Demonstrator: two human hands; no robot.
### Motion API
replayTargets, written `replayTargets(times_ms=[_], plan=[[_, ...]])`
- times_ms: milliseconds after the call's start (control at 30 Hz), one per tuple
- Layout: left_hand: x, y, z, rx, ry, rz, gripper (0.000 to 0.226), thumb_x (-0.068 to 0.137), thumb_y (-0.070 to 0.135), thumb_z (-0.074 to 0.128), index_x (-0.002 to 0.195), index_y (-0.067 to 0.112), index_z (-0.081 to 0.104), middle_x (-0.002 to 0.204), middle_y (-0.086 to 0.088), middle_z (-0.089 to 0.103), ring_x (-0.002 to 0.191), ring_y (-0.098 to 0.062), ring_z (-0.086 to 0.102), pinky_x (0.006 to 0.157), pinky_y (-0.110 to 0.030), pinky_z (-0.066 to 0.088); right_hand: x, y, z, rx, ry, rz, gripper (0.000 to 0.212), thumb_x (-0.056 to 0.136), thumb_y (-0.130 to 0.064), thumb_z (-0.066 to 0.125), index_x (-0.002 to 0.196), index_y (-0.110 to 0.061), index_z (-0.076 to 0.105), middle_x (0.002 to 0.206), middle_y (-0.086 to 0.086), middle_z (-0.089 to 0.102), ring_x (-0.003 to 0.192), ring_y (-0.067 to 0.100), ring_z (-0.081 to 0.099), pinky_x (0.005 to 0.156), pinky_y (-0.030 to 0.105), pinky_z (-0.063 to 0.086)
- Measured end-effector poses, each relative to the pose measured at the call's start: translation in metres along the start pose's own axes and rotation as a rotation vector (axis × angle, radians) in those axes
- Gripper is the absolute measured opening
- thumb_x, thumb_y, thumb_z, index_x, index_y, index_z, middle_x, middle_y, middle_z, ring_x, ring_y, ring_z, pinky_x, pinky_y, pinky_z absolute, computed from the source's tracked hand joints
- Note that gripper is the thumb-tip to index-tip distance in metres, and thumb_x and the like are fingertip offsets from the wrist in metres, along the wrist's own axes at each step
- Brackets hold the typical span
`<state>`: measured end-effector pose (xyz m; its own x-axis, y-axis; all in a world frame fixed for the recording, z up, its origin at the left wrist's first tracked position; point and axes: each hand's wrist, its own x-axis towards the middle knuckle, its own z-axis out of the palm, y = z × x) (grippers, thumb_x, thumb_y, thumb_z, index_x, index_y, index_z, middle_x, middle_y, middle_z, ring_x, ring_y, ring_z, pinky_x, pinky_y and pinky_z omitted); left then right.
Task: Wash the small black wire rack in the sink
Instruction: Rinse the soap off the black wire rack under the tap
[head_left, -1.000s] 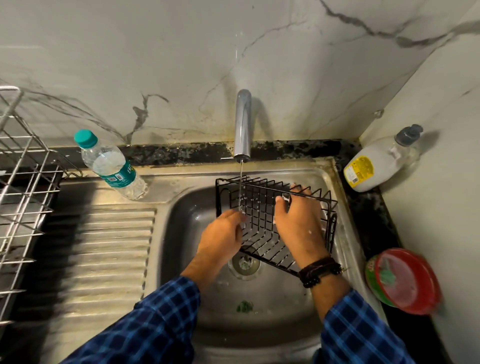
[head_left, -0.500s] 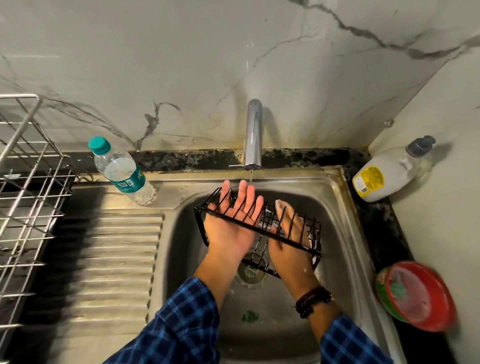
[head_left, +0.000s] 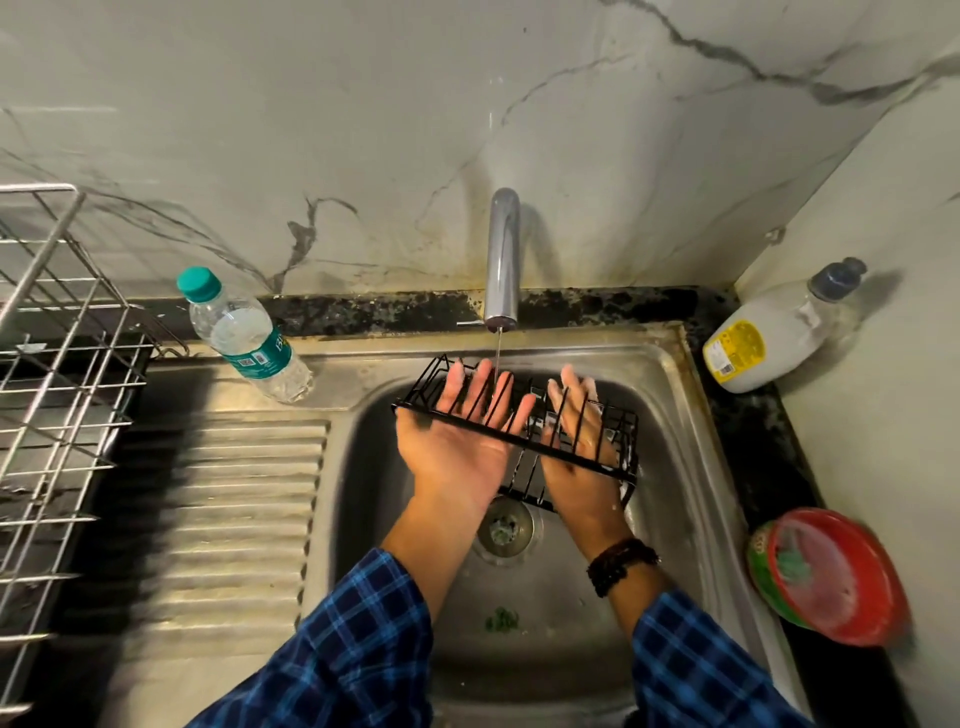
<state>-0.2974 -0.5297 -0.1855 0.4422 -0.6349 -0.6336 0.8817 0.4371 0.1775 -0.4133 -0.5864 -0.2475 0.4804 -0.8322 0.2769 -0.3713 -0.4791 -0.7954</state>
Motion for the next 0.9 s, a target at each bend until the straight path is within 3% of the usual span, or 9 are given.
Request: replayTargets(times_ms=[100, 200, 300, 367, 533, 633, 700, 800, 900], plan=[[-0.012, -0.007, -0.002, 0.036, -0.009, 0.118, 0.053, 0.1, 0.065, 0.036, 0.084, 0.019, 0.059, 0.122, -0.014, 0.073, 0.118, -0.034, 0.067, 0.099, -0.06, 0.051, -0.008, -0.003, 0.0, 0.075, -0.132, 0.1, 0.058, 0.1, -0.007, 0.056, 0.153, -0.02, 0.036, 0.165, -0.013, 0.015, 0.152, 0.002, 0.001, 0.124, 0.029, 0.011], [-0.013, -0.002, -0.005, 0.139, 0.025, 0.129, 0.042, 0.101, 0.052, 0.048, 0.099, 0.018, 0.073, 0.115, -0.006, 0.076, 0.113, -0.025, 0.07, 0.095, -0.053, 0.056, -0.022, -0.015, -0.005, 0.067, -0.301, 0.099, 0.072, 0.098, -0.007, 0.057, 0.157, -0.022, 0.02, 0.166, -0.012, 0.0, 0.152, 0.005, -0.006, 0.118, 0.013, 0.006], [-0.014, 0.005, -0.012, 0.196, 0.023, 0.134, 0.04, 0.099, 0.041, 0.058, 0.117, 0.009, 0.074, 0.12, -0.007, 0.075, 0.111, -0.019, 0.071, 0.08, -0.046, 0.062, -0.049, -0.032, -0.025, 0.018, -0.579, 0.207, 0.058, 0.099, -0.022, 0.058, 0.15, -0.031, 0.033, 0.15, -0.014, 0.038, 0.14, 0.0, 0.034, 0.102, -0.001, 0.023], [-0.019, 0.009, -0.015, 0.198, -0.027, 0.149, 0.033, 0.096, 0.033, 0.062, 0.118, 0.01, 0.073, 0.101, -0.001, 0.078, 0.086, -0.008, 0.075, 0.076, -0.044, 0.064, -0.068, -0.044, -0.047, -0.011, -0.668, 0.27, 0.035, 0.1, -0.026, 0.058, 0.133, -0.036, 0.055, 0.121, -0.015, 0.065, 0.106, -0.01, 0.059, 0.087, 0.004, 0.041], [-0.025, 0.011, -0.016, 0.216, -0.13, 0.161, 0.021, 0.088, 0.026, 0.064, 0.081, 0.021, 0.083, 0.086, 0.011, 0.073, 0.04, -0.001, 0.045, 0.076, -0.041, 0.064, -0.058, -0.054, -0.097, 0.126, -0.163, 0.582, 0.022, 0.094, -0.024, 0.063, 0.075, -0.014, 0.066, 0.056, -0.006, 0.058, 0.05, 0.005, 0.051, 0.049, 0.02, 0.042], [-0.026, 0.006, -0.02, 0.256, -0.164, 0.157, 0.02, 0.102, 0.01, 0.054, 0.089, 0.02, 0.066, 0.082, 0.012, 0.071, 0.038, -0.003, 0.039, 0.073, -0.039, 0.063, -0.039, -0.04, -0.099, 0.387, 0.057, 0.867, 0.029, 0.094, -0.023, 0.055, 0.066, -0.017, 0.048, 0.058, -0.001, 0.041, 0.047, 0.013, 0.04, 0.045, 0.026, 0.035], [-0.028, 0.006, -0.022, 0.273, -0.204, 0.16, 0.032, 0.102, 0.01, 0.051, 0.075, 0.025, 0.043, 0.111, 0.007, 0.076, 0.036, -0.002, 0.039, 0.078, -0.042, 0.063, -0.023, -0.028, -0.097, 0.628, 0.11, 1.071, 0.021, 0.092, -0.029, 0.053, 0.074, -0.019, 0.055, 0.065, -0.001, 0.051, 0.056, 0.014, 0.05, 0.051, 0.029, 0.046], [-0.037, 0.016, -0.025, 0.304, -0.283, 0.154, 0.03, 0.101, 0.011, 0.049, 0.075, 0.024, 0.042, 0.132, 0.001, 0.069, 0.036, -0.002, 0.04, 0.085, -0.044, 0.062, 0.004, -0.029, -0.099, 0.73, -0.115, 1.148, 0.042, 0.09, -0.059, 0.057, 0.103, -0.02, 0.067, 0.096, 0.006, 0.07, 0.087, 0.026, 0.068, 0.078, 0.052, 0.058], [-0.041, 0.028, -0.034, 0.308, -0.374, 0.131, 0.018, 0.101, 0.011, 0.047, 0.097, 0.024, 0.059, 0.138, 0.0, 0.065, 0.035, -0.001, 0.04, 0.084, -0.044, 0.063, 0.024, -0.042, -0.091, 0.694, -0.323, 1.118, 0.039, 0.082, -0.063, 0.067, 0.111, -0.036, 0.063, 0.106, 0.008, 0.067, 0.089, 0.027, 0.07, 0.073, 0.045, 0.057]])
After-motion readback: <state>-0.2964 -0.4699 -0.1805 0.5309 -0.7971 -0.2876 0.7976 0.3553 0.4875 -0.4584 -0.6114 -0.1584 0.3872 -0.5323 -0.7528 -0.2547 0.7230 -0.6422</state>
